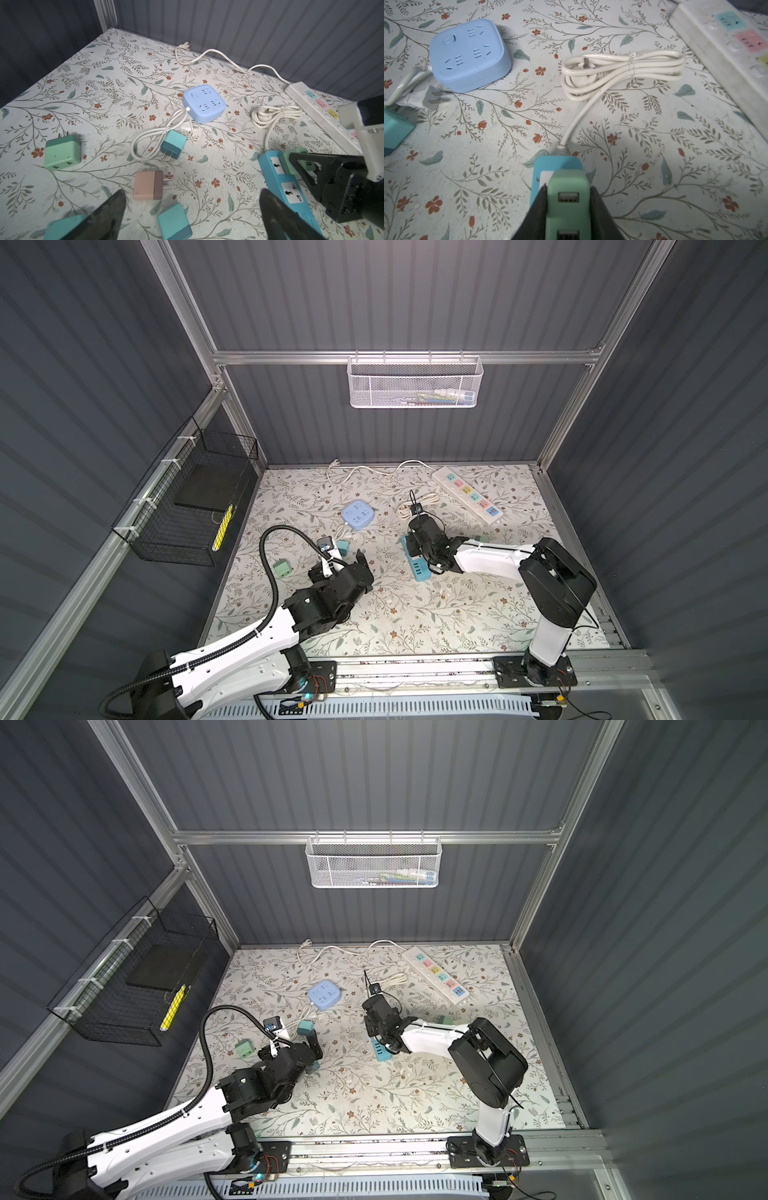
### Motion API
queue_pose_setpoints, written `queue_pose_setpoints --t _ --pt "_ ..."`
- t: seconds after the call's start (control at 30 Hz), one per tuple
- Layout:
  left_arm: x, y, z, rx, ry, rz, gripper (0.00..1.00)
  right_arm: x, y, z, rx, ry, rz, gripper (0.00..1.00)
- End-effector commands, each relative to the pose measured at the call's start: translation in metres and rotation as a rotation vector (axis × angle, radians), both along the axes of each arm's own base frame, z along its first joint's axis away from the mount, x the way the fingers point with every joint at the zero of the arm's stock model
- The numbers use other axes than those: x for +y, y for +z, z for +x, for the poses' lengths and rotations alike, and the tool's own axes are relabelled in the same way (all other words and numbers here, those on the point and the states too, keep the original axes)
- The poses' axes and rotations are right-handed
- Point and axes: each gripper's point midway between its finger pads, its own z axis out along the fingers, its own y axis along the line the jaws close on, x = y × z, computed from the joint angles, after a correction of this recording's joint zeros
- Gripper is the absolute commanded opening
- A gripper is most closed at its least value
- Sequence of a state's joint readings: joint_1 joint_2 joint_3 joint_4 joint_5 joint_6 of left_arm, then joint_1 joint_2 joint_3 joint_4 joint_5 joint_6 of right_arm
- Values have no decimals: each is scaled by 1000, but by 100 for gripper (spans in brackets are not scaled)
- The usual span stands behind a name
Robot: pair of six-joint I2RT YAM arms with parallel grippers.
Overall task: Insert the plug
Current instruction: 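Lower the mint adapter onto the socket end of the teal strip with the right gripper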
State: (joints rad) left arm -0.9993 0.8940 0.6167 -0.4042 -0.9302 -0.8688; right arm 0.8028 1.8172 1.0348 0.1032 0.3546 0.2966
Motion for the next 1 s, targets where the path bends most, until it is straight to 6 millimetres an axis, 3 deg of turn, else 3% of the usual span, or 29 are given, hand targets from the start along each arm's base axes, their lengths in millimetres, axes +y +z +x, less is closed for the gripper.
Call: queue_pose_setpoints --t 0.0,0.23,0.37,0.73,0.97 --pt "2 -2 0 11 0 16 100 -26 -86 -53 250 76 -240 27" --pt "4 -2 -2 19 0 18 100 -28 -99 -61 288 59 -221 29" --pt "5 0 -3 13 0 7 100 -23 -95 -64 292 79 -177 32" --pt "5 13 -2 -12 -9 -2 100 1 -47 -45 226 122 -98 42" --pt "8 22 -3 -34 -10 0 100 5 1 -33 182 118 -13 62"
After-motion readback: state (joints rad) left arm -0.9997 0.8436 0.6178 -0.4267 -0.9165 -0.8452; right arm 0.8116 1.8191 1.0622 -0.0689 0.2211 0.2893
